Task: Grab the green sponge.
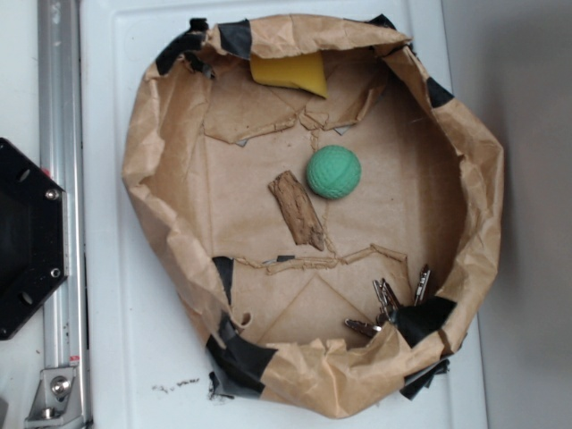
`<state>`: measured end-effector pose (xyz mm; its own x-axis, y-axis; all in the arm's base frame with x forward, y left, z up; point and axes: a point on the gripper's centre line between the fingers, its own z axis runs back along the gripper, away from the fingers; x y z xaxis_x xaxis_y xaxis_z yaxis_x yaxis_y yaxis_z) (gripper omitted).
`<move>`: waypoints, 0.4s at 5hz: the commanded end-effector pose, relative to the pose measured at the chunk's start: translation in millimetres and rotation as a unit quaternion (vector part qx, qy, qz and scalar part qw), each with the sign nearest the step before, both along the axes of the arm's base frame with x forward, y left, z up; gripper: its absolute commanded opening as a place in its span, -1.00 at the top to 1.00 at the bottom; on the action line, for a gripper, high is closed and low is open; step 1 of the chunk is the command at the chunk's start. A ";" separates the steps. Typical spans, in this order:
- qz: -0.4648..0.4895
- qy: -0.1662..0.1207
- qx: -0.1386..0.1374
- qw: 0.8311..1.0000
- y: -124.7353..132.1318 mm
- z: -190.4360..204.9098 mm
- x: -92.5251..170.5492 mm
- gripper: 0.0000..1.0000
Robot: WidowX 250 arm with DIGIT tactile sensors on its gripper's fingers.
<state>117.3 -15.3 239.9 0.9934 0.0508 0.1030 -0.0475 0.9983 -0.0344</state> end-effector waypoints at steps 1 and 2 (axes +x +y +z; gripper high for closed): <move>0.000 0.000 0.000 1.000 0.0 0.0 0.0 -1.00; -0.002 -0.050 0.053 0.997 17.4 -29.1 39.5 -1.00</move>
<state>157.1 -0.9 202.0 0.9839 0.0135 0.1784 -0.0264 0.9972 0.0698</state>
